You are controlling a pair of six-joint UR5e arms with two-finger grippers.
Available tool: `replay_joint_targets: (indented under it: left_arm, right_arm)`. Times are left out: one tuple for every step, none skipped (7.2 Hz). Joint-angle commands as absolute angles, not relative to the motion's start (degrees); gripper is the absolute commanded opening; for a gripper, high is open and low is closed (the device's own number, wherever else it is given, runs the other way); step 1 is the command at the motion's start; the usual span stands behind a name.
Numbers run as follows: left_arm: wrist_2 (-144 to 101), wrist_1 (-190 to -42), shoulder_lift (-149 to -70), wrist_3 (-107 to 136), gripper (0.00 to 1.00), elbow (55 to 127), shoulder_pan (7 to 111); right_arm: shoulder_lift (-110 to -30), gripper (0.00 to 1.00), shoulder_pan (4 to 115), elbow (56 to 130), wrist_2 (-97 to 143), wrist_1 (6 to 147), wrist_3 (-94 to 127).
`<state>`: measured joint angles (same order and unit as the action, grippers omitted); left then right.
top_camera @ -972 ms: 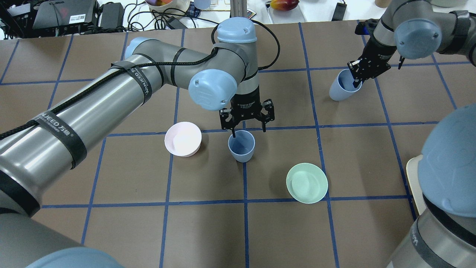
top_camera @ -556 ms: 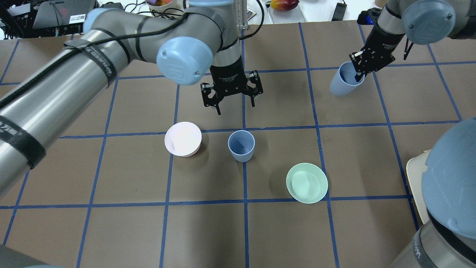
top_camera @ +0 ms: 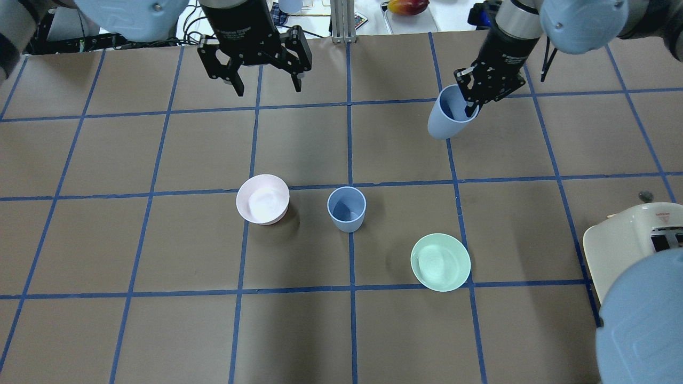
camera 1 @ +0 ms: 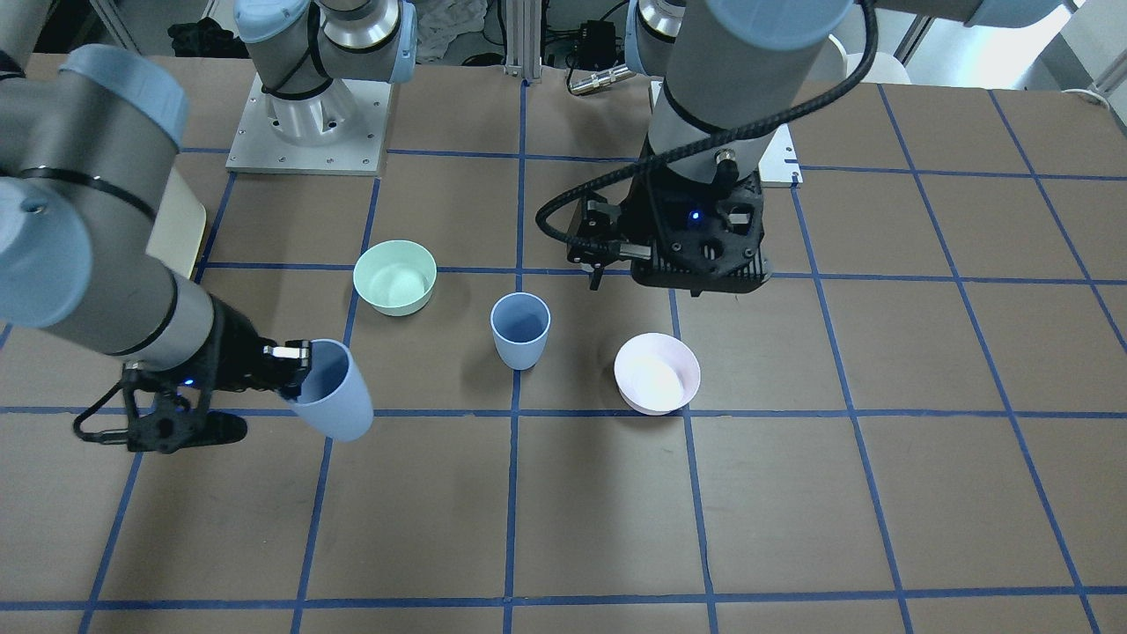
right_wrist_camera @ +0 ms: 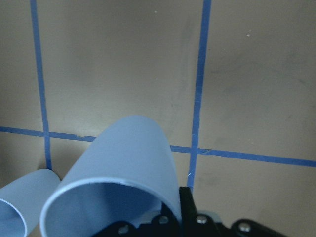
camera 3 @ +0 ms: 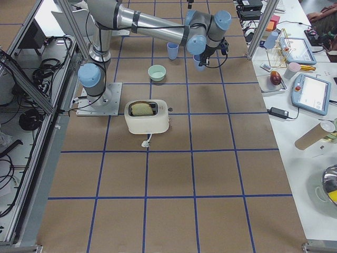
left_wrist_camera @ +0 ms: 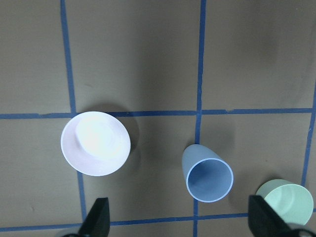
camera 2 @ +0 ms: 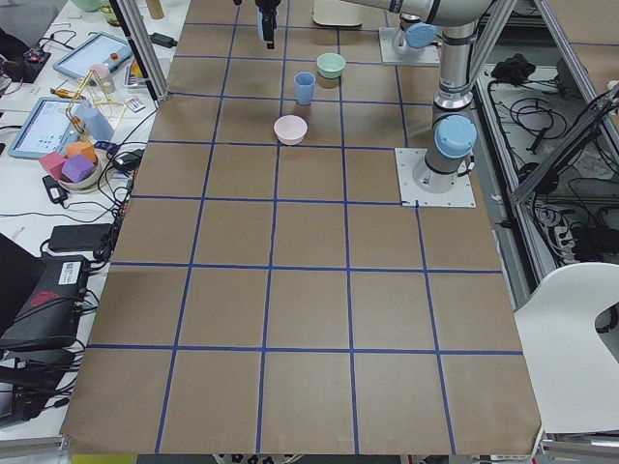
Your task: Stack blue cups with both arms
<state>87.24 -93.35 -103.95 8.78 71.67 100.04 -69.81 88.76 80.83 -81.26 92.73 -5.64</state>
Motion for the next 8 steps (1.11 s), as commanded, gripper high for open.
replay_joint_targets:
  left_arm:
    - [87.9, -91.7, -98.8, 8.9, 1.00, 79.3, 96.3]
    - [87.9, -85.8, -95.9, 8.4, 1.00, 84.8, 95.9]
    - [88.2, -77.4, -94.4, 7.0, 1.00, 88.7, 95.1]
    - [90.5, -76.1, -93.5, 6.4, 1.00, 89.8, 94.8]
    - [91.4, -76.3, -93.4, 6.4, 1.00, 89.4, 94.7]
    - [91.3, -76.2, -93.4, 6.4, 1.00, 89.3, 94.7]
    - [91.3, -76.3, -93.3, 6.4, 1.00, 89.3, 94.7]
    - [91.3, -76.4, -93.3, 6.4, 1.00, 89.3, 94.7]
  right_arm:
    - [-72.8, 0.00, 97.4, 82.5, -81.3, 91.7, 4.3]
    - [-73.9, 0.00, 101.1, 84.4, -81.2, 91.7, 8.8]
    - [-74.6, 0.00, 104.2, 86.4, -80.9, 91.8, 12.6]
    - [-74.6, 0.00, 106.5, 87.6, -80.8, 92.3, 14.9]
    - [-74.5, 0.00, 108.2, 88.3, -80.8, 92.5, 16.9]
    - [-74.4, 0.00, 108.6, 88.6, -80.8, 92.5, 17.4]
    - [-74.4, 0.00, 108.6, 88.7, -81.0, 91.9, 17.4]
    - [-74.2, 0.00, 108.6, 88.7, -81.0, 91.7, 17.4]
